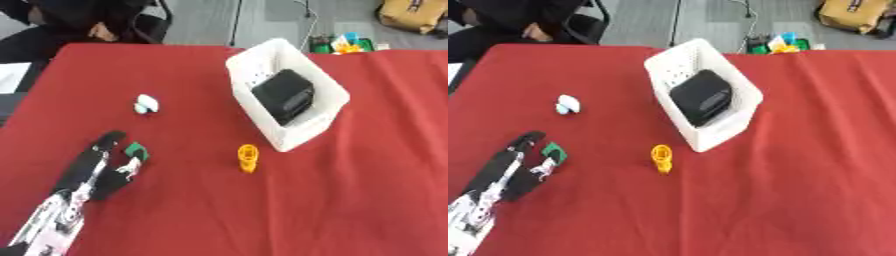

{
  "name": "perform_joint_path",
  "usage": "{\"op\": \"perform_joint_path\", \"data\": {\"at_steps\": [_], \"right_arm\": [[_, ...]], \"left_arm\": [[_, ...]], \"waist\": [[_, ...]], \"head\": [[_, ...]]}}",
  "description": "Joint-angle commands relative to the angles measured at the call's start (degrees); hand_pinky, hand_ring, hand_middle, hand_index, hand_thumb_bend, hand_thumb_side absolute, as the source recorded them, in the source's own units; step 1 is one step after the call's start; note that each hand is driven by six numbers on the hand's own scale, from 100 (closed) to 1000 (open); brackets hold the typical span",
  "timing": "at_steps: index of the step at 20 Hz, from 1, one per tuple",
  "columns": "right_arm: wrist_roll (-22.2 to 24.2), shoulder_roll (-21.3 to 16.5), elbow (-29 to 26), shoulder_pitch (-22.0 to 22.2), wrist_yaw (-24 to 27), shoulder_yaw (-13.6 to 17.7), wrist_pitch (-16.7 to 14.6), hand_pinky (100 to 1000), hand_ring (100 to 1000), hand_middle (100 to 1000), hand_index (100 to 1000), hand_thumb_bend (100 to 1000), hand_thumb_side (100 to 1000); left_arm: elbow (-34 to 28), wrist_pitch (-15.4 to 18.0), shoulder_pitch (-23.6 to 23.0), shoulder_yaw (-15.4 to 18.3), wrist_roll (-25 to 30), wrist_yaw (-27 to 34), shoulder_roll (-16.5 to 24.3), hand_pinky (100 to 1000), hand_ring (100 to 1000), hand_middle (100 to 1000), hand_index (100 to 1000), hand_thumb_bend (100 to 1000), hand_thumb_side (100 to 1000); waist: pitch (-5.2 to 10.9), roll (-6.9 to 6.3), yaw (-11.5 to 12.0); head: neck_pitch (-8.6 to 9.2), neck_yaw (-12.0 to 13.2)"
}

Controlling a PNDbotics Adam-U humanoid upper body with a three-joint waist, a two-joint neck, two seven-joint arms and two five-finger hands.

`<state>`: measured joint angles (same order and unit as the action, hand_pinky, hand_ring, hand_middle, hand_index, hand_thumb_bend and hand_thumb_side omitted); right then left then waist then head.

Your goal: Pick up objects on the table and place them in the box.

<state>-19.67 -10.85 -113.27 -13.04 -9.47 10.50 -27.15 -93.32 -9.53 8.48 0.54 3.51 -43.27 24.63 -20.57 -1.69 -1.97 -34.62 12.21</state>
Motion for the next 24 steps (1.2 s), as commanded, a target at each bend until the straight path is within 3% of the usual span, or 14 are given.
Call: {"op": "perform_joint_path", "data": {"at_steps": [1, 15, 24], "right_arm": [[0.0, -0.4, -1.3, -0.3, 0.3, -0.2, 0.0, 750, 763, 633, 722, 100, 1000], [0.2, -0.4, -1.3, -0.3, 0.5, -0.2, 0.2, 751, 763, 633, 724, 100, 1000], [0.4, -0.4, -1.3, -0.3, 0.6, -0.2, 0.2, 753, 764, 634, 726, 100, 1000]], "left_arm": [[0.2, 0.1, 0.3, -0.4, 0.9, 0.5, 1.2, 1000, 1000, 982, 1000, 319, 1000], [0.4, -1.1, 0.2, -0.4, 0.5, -1.1, 1.2, 1000, 1000, 962, 1000, 303, 1000], [-1.8, -2.2, -1.6, -0.3, -5.6, -5.0, 0.4, 1000, 995, 921, 925, 229, 1000]], "waist": [[0.63, 0.04, -0.1], [0.73, -0.03, 0.0], [0.60, -0.04, 0.1]], "head": [[0.70, 0.1], [0.69, 0.1], [0.76, -0.1]]}}
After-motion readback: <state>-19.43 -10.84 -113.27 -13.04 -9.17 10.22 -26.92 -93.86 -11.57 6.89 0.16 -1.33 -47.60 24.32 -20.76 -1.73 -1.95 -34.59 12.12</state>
